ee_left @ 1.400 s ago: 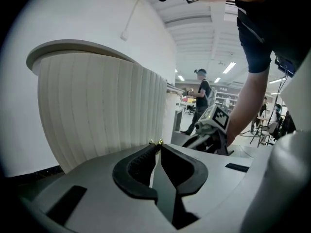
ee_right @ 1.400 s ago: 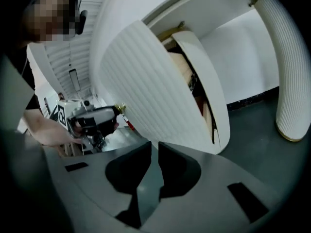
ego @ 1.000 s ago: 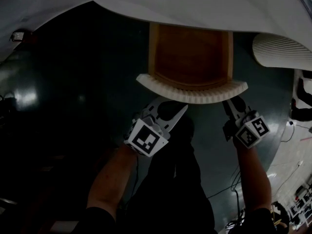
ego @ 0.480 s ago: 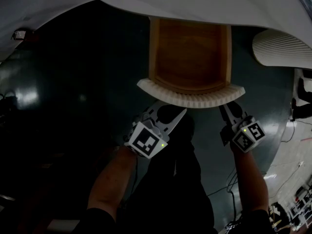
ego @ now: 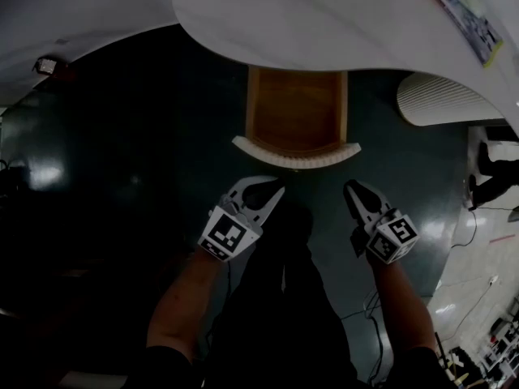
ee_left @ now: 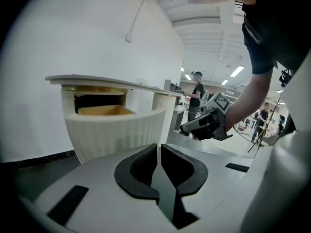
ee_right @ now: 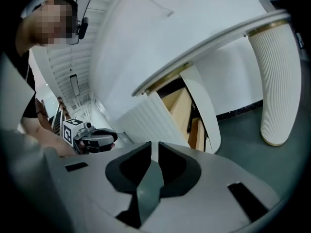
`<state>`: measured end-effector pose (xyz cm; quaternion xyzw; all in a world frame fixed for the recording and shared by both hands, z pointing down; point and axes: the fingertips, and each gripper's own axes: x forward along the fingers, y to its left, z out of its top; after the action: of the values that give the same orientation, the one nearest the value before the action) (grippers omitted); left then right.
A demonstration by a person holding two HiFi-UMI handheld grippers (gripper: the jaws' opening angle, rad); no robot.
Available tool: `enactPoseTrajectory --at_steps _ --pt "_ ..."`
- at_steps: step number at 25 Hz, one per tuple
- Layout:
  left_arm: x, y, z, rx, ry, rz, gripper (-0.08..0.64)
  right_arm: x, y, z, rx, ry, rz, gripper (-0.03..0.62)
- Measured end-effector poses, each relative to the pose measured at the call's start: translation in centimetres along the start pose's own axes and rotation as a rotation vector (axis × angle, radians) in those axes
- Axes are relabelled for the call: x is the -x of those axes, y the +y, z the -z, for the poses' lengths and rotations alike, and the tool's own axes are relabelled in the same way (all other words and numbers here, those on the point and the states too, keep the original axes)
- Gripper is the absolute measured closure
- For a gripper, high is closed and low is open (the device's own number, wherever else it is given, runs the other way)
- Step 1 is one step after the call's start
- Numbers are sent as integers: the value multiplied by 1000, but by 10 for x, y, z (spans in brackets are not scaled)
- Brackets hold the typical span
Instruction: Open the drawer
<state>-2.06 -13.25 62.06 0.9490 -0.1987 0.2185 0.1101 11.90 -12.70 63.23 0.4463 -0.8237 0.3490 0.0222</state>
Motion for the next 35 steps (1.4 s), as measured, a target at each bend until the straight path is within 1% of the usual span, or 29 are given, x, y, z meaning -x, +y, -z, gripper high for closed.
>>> enactPoseTrajectory --at_steps 2,4,7,11,13,15,20,23,26,29,32,35 --pt "16 -15 -29 36 -19 -6 526 18 19 -24 19 -15 1 549" --pt "30 -25 -64 78 -53 -15 526 31 36 -53 16 -55 8 551" --pt "60 -51 -112 155 -92 -30 526 57 67 -78 10 -84 2 551" --pt "96 -74 -171 198 -166 -68 526 86 111 -105 77 -78 -48 551" --pt "116 -81 -191 222 -192 -89 526 98 134 -116 100 -71 -75 549" --pt "134 -85 -206 226 -205 -105 526 106 156 -129 127 -67 -100 551" --pt "187 -108 -229 236 -220 -130 527 126 211 -149 191 -88 -143 551" --pt "221 -123 -238 232 -245 -145 526 137 250 -155 185 -110 -169 551" --pt "254 -141 -241 225 -254 -157 528 148 289 -148 182 -121 -204 551" --pt "283 -156 -242 223 -254 -156 528 153 335 -138 228 -124 -258 558" --pt "306 -164 -242 228 -256 -156 531 158 384 -136 237 -141 -312 563" --pt "328 -174 -245 264 -280 -151 534 173 418 -129 318 -123 -329 566"
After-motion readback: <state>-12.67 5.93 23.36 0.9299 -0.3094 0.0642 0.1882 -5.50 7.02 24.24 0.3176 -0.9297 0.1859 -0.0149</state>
